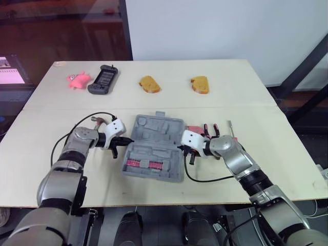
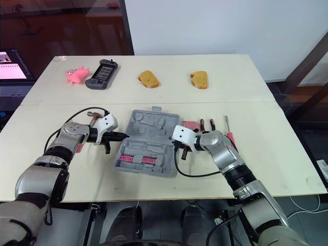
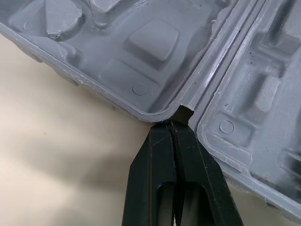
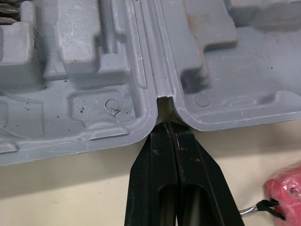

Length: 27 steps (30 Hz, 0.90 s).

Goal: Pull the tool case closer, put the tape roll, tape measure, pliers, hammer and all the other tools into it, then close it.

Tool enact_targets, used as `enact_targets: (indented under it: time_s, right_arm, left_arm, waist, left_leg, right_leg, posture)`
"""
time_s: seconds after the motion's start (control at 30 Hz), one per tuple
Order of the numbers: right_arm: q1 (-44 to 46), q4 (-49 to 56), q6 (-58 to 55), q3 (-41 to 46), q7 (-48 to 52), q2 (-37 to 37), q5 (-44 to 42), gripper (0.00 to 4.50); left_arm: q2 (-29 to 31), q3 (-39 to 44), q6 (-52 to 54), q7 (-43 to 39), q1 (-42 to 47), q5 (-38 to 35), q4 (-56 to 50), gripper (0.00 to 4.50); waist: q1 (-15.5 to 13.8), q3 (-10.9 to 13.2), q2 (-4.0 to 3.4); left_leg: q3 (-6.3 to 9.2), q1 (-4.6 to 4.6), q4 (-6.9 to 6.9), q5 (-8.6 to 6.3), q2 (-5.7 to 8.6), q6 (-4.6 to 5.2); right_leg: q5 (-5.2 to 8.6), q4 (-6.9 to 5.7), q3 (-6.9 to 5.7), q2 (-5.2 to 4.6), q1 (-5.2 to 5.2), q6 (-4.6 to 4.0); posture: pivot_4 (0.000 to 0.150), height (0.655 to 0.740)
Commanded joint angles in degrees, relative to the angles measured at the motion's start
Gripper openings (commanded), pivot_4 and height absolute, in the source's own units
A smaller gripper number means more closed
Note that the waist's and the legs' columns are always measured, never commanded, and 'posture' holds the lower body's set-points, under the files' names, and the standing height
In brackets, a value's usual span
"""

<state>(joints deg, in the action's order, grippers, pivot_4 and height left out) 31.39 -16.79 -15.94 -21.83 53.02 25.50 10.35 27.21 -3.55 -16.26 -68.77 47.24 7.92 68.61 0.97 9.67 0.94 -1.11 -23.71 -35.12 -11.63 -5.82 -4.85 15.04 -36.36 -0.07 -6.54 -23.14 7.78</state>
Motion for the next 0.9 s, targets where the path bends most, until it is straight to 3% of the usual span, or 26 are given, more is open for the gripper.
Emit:
enact_targets:
  time_s: [0.03, 0.37, 0.9]
  right_arm:
    - [-0.6, 3.4, 0.6, -1.3, 2.2, -2.3, -2.2, 0.05]
    - [-1.0, 4.5, 0.5, -1.2, 3.4, -1.7, -1.6, 0.05]
    - [-5.6, 11.5, -4.1, -1.6, 2.7, 0.4, -0.4, 0.05]
  left_arm:
    - [-1.6, -2.5, 1.1, -4.3, -4.4, 0.4, -0.2, 0.00]
    - [2.7, -2.3, 5.8, -10.4, -8.5, -3.4, -8.8, 0.00]
    - [4.3, -2.1, 10.8, -8.8, -16.3, -6.5, -21.1, 0.00]
  waist:
    - [0.0, 0.0, 0.00]
    - [0.1, 0.0, -0.01]
    - [-0.1, 0.0, -0.01]
  left_leg:
    - [0.00, 0.00, 0.00, 0.00, 0.00, 0.00]
    - [0.00, 0.02, 0.01, -0.01, 0.00, 0.01]
    - [0.00, 0.02, 0.01, -0.01, -0.01, 0.01]
  right_leg:
    - [0.00, 0.00, 0.00, 0.00, 0.00, 0.00]
    - [0.00, 0.00, 0.00, 0.00, 0.00, -0.01]
    - [0.01, 0.00, 0.01, 0.00, -0.01, -0.02]
  posture:
    - [0.150, 0.7207]
    - [0.150, 0.7207]
    - [0.150, 0.7207]
